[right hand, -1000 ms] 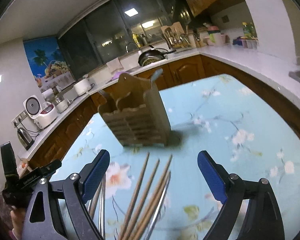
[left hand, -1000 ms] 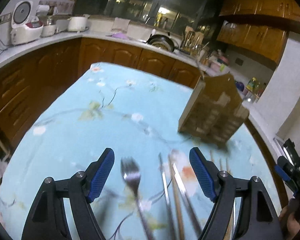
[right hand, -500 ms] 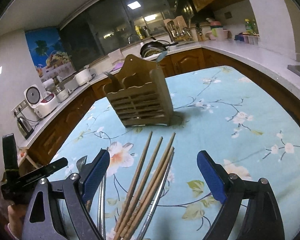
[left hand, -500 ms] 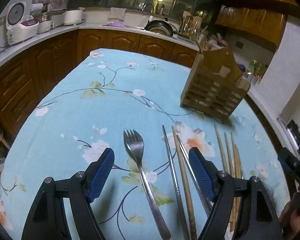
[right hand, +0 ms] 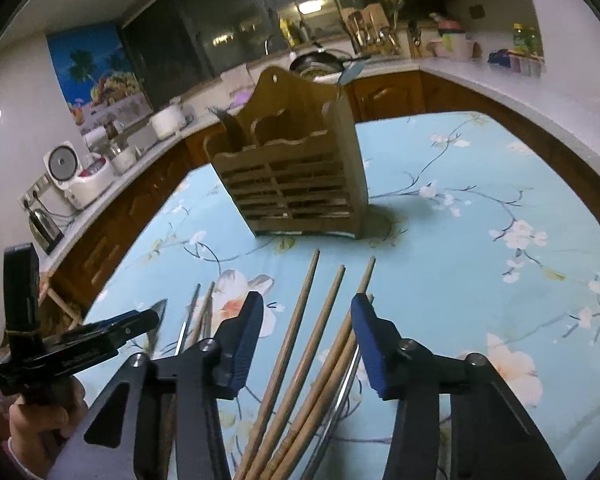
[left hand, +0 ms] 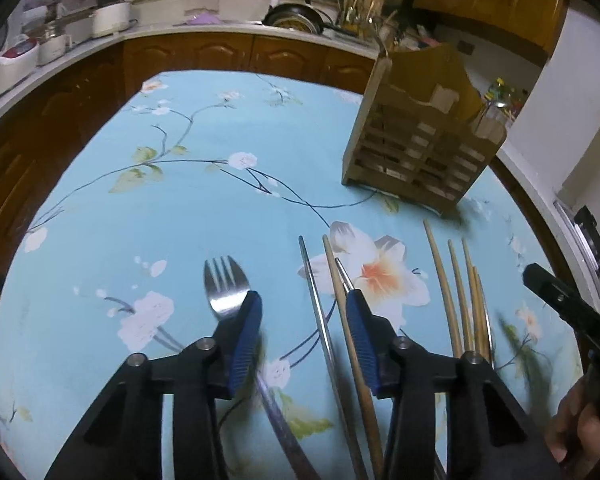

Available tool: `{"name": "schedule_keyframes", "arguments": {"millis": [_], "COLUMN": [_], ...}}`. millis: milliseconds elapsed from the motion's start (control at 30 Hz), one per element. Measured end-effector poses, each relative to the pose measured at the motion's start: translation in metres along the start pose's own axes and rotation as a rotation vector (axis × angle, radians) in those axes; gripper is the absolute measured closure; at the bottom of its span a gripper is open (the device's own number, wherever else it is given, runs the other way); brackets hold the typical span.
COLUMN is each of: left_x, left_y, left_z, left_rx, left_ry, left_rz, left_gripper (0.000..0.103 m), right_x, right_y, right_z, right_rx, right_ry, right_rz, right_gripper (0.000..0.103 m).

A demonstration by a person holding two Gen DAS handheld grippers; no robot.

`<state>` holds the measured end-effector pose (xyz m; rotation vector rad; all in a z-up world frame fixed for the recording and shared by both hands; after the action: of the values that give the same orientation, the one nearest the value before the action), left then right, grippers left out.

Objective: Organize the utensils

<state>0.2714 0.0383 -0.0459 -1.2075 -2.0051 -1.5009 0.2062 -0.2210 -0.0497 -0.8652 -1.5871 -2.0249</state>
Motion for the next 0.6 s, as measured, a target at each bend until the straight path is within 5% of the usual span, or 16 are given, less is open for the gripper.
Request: {"name": "schedule_keyframes", "arguments": {"millis": [300, 600], "left_x": [-0.039, -0.074], "left_y": [0.02, 0.029], "left_z": [0.001, -0.002], "left_rx": [-0.001, -0.04], "left_ry": [0.009, 0.05], "left_rz": [0.058, 0.116], "left_gripper": [0.075, 0.085], "right_x": [-0.043, -0.082], "right_y": [0.003, 0.003], "right_z": [0.006, 0.002], "right_rx": [0.028, 0.045], "right_ry": [-0.025, -0.077], "right_rz": [0.094, 0.174], "right_gripper": [0.076, 0.082]}}
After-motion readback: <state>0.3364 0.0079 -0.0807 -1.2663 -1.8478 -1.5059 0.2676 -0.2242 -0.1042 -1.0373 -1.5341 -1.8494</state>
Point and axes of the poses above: each gripper's, at about its wrist camera, not at the fingertips, and x roughly against the way its jaws point, z to its left, y to its top, the point moved 3 cm from there along -x, roughly the way its jaws point, and after that the axes turned 10 degrees about -y, right-handed, at the moved point
